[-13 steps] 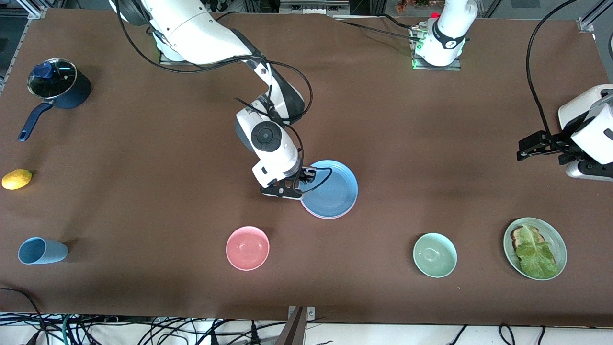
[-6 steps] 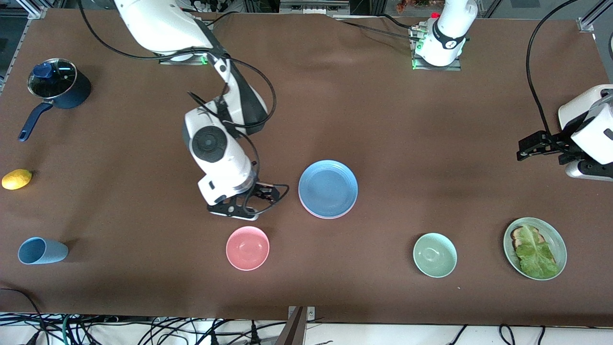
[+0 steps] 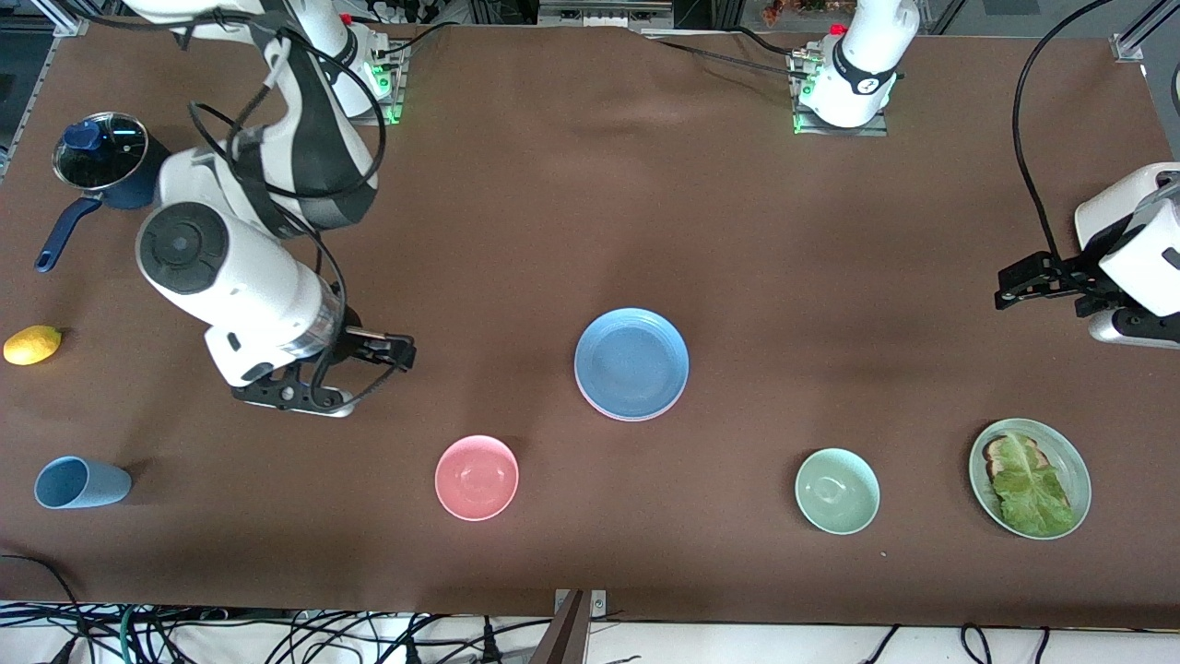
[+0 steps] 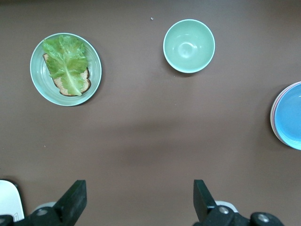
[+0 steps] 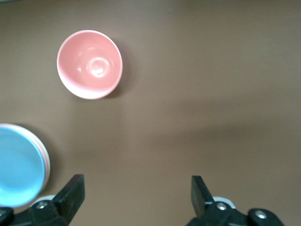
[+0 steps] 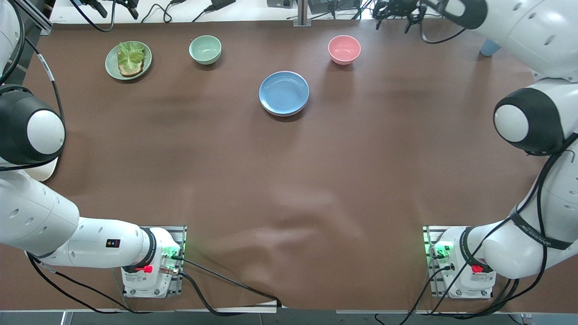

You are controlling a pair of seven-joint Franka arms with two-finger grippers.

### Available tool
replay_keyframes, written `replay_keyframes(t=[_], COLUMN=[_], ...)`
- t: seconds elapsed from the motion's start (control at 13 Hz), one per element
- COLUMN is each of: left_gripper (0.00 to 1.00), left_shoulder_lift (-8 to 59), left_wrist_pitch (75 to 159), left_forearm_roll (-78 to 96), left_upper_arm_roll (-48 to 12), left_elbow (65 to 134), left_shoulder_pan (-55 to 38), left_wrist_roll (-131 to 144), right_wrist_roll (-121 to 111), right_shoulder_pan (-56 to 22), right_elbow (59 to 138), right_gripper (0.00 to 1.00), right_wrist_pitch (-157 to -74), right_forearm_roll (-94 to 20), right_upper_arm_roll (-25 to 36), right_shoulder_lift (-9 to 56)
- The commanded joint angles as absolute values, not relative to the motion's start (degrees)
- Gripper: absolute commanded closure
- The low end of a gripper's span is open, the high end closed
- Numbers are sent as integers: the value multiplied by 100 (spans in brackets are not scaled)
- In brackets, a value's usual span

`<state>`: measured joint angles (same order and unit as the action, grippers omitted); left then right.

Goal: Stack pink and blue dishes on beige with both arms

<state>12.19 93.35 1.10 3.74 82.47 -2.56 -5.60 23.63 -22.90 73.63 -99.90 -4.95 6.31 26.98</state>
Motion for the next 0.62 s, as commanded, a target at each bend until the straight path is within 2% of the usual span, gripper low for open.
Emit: replay_keyframes(t=[0.0, 0.23, 0.54], left_gripper=[0, 0, 0], left_shoulder_lift=[1213, 1213, 1257], left_wrist_pitch=[9246, 9246, 9246], left_forearm_roll=[325, 325, 325], left_upper_arm_roll=[404, 404, 404], left_elbow=[8174, 8174, 8122], left_shoulder_pan=[-255, -255, -272], left_wrist_roll=[-606, -606, -606], right_wrist_roll=[1839, 1040, 739], right_shoulder_pan=[-1883, -1189, -722], right_elbow=[8170, 9051, 9009], right_gripper=[0, 0, 0], right_wrist_pitch=[-9756, -9608, -9018], right_forearm_roll=[-501, -501, -431], right_upper_arm_roll=[546, 291, 167], right_shoulder_lift=[1762, 863, 589])
